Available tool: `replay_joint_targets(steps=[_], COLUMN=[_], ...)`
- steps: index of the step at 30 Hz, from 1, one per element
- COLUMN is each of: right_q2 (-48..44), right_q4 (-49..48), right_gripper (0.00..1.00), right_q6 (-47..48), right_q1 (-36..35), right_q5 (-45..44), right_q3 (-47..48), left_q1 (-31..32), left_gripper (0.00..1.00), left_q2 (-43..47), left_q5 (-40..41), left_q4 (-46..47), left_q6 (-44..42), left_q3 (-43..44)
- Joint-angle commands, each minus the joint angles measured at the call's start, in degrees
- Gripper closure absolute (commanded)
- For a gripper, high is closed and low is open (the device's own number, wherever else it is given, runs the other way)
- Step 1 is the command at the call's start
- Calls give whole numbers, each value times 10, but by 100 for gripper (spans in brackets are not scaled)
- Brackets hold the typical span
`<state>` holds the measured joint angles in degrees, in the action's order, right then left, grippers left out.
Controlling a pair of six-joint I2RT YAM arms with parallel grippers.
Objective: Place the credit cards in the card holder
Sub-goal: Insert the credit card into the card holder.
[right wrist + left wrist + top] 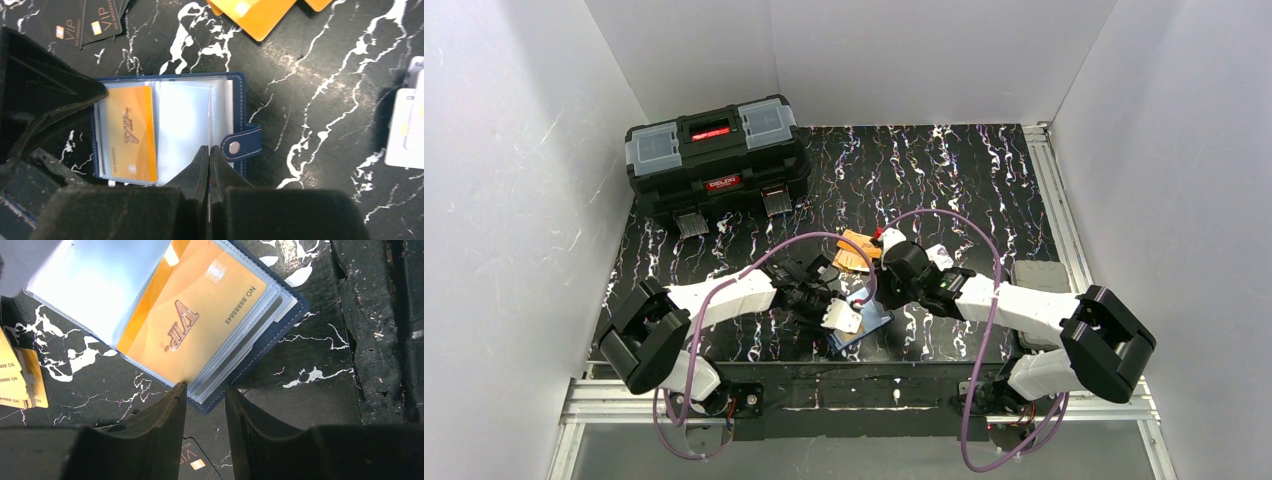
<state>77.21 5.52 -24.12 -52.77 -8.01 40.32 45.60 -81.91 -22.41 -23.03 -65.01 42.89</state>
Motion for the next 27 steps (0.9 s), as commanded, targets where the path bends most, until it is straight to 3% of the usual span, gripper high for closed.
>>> replay_joint_targets(steps=[1, 10, 21, 27], right_q2=[-7, -13, -7, 24], right_q4=[-34, -64, -163, -177], right_gripper=[99, 99, 99, 99], right_q6=[-18, -36, -97, -104], right_q1=[-1, 32, 140, 142], right_q5=[54, 109, 315, 333], right_q3=[-12, -30, -70, -67], left_q1=[5, 7, 8, 8], left_gripper=[67, 68, 69, 69], left_q2=[-6, -2, 9, 17], left_q5=[-4, 0, 5, 8], left_q4=[-18, -28, -35, -38], left_q6=[-8, -13, -19, -22], left_q3=[17, 17, 11, 7])
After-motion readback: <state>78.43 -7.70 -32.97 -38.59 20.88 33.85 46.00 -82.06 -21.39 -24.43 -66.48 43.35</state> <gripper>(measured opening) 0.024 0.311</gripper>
